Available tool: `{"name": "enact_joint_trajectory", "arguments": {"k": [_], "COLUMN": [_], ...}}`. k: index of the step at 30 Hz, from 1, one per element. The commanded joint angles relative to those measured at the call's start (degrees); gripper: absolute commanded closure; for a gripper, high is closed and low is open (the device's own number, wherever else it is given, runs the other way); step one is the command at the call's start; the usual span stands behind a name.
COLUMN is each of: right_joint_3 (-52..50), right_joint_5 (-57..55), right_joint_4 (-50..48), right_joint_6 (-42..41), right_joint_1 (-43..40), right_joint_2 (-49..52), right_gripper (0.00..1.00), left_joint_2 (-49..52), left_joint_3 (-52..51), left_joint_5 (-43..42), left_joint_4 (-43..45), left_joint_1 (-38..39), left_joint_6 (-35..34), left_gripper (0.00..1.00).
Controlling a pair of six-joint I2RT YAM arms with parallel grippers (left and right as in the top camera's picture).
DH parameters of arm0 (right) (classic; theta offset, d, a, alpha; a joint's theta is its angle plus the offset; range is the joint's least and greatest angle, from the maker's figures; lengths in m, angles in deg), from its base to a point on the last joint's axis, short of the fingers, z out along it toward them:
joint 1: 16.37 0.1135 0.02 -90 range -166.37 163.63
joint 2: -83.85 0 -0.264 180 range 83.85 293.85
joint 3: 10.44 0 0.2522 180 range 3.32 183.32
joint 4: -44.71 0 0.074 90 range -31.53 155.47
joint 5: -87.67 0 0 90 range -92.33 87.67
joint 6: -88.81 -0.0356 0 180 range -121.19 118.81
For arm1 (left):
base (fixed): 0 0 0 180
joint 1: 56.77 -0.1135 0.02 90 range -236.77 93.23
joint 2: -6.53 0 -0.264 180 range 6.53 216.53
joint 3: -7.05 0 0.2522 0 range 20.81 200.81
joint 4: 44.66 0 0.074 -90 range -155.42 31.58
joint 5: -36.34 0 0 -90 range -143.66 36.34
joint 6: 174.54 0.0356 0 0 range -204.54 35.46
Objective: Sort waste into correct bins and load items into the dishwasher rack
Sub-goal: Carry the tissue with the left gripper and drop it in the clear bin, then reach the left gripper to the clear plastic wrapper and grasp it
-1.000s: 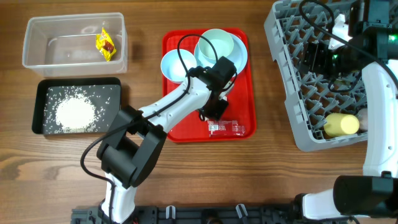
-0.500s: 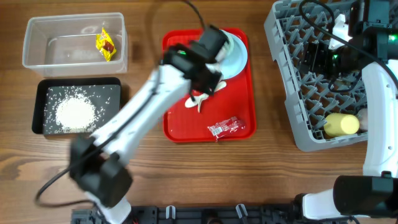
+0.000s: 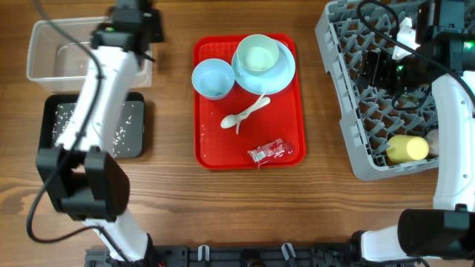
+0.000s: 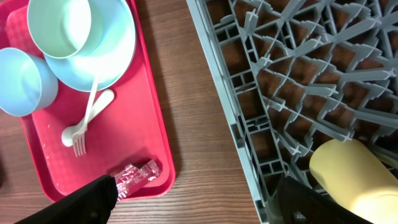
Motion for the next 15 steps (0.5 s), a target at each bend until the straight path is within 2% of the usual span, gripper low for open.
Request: {"name": "enact_joint_trajectory", "arguments": {"k": [1, 3, 4, 5, 11, 15], "right_joint_3": [-0.55, -0.55, -0.55, -0.55, -0.55, -0.55], "right_joint_5": [-0.57, -0.55, -0.55, -0.55, -0.57, -0.57], "right_joint_4": [0.11, 0.11, 0.09, 0.09, 0.02, 0.02], "right_joint_6": [1.01, 1.01, 0.98, 1.01, 1.03, 1.01], "right_joint_1": [0.09, 0.09, 0.09, 0.09, 0.09, 0.09], "right_joint_2": [1.07, 1.07, 1.07, 1.07, 1.07, 1.07], "right_gripper": [0.13, 0.13, 0.13, 0.13, 0.13, 0.13], "left_joint_2": [3.72, 5.01, 5.53, 5.75, 4.37, 0.63], "left_joint_3": [0.04, 0.04, 0.04, 0.04, 0.07, 0.07], "left_joint_5": [-3.98, -4.02, -4.0, -4.02, -6.91, -18.67], "left_joint_4": [3.06, 3.43, 3.39, 3.15, 0.87, -8.24], "left_joint_1": [-5.7, -7.32, -7.85, -8.28, -7.52, -2.75], "left_joint_6": [-0.46, -0.48, -0.46, -0.46, -0.44, 0.02], "left_gripper": [0.78, 0.57, 0.34, 0.0, 0.0, 0.0]}}
